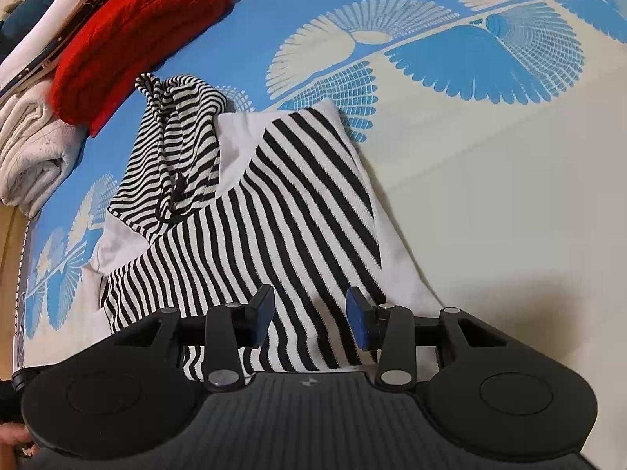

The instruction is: Fold small clothes

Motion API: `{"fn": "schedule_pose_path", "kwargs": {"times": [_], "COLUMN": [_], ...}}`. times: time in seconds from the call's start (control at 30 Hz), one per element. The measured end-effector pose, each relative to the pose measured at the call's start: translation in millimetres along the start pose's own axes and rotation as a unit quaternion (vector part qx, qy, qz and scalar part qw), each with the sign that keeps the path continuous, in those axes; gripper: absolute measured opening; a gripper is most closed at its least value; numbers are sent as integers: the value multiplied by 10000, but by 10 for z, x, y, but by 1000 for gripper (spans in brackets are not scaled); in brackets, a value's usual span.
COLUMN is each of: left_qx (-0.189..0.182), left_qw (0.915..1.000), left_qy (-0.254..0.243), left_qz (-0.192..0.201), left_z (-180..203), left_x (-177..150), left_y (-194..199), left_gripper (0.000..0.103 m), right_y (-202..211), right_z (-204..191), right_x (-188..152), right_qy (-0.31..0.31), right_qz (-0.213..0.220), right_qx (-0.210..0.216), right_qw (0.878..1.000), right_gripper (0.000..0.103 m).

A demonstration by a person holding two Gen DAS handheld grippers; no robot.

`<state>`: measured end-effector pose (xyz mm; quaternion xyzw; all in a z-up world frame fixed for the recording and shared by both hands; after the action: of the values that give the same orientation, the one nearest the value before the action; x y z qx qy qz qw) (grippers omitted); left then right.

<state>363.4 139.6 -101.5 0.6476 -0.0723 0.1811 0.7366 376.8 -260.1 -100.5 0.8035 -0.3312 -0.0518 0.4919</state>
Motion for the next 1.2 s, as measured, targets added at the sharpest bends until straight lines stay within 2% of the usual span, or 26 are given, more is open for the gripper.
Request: {"fn": "schedule_pose_path", "kwargs": {"times": [0.07,0.13,0.2,0.23,0.3,0.37,0.53,0.67,0.73,0.8,0.83,0.9,0.97,1.07,1.2], "left_qx": [-94,-288,-172,-34,259,359,86,-21,-55,-5,54,218,386,618,634], "left_qw": [9997,9977,9968,9974,9989,9986,9986,10000,9995,9991,9994,9997,9977,9935,9928], "left_qy": [-72,-81,-117,-86,217,380,-70,-33,38,104,94,-96,-325,-503,-313], "left_qz": [225,615,776,711,332,105,517,-22,-321,-408,-336,33,460,815,967], "left_z": [42,90,75,32,-103,-171,49,99,69,31,26,86,164,271,353], "left_x": [48,108,108,88,2,-41,56,-83,-188,-244,-236,-126,-4,106,197], "left_y": [201,494,646,640,504,400,500,205,59,23,61,212,358,462,488], "left_gripper": [2,2,2,2,4,4,8,9,9,9,9,17,31,34,37], "right_y": [-24,-38,-48,-53,-88,-133,-92,23,-71,-236,-275,-232,-105,130,354], "right_z": [7,16,41,75,174,279,341,86,53,170,231,248,125,-85,-247], "right_x": [-8,-6,5,15,19,13,13,14,-52,-135,-150,-123,-52,57,201], "right_qy": [-58,-135,-253,-358,-602,-725,-744,-194,-108,-303,-434,-513,-359,133,978], "right_qz": [-26,-23,12,47,46,-7,145,470,246,-133,-208,-151,53,505,1162], "right_qx": [-37,-69,-100,-117,-241,-431,-718,-469,-394,-602,-687,-697,-518,-368,-640], "right_qw": [10000,9999,9996,9993,9979,9964,9945,9976,9989,9976,9965,9961,9980,9980,9863], "right_gripper": [42,42,42,42,42,42,42,42,42,42,42,43,43,44,44]}}
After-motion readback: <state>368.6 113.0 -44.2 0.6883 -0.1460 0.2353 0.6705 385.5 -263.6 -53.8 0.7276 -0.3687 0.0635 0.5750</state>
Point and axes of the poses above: each gripper's, at about its wrist camera, not at the fingertips, and y roughly against the way its jaws point, z to its right, x to its top, the point moved 7 cm from there along -y, roughly the way its jaws point, and after that the axes turned 10 degrees about -y, right-handed, at the moved point
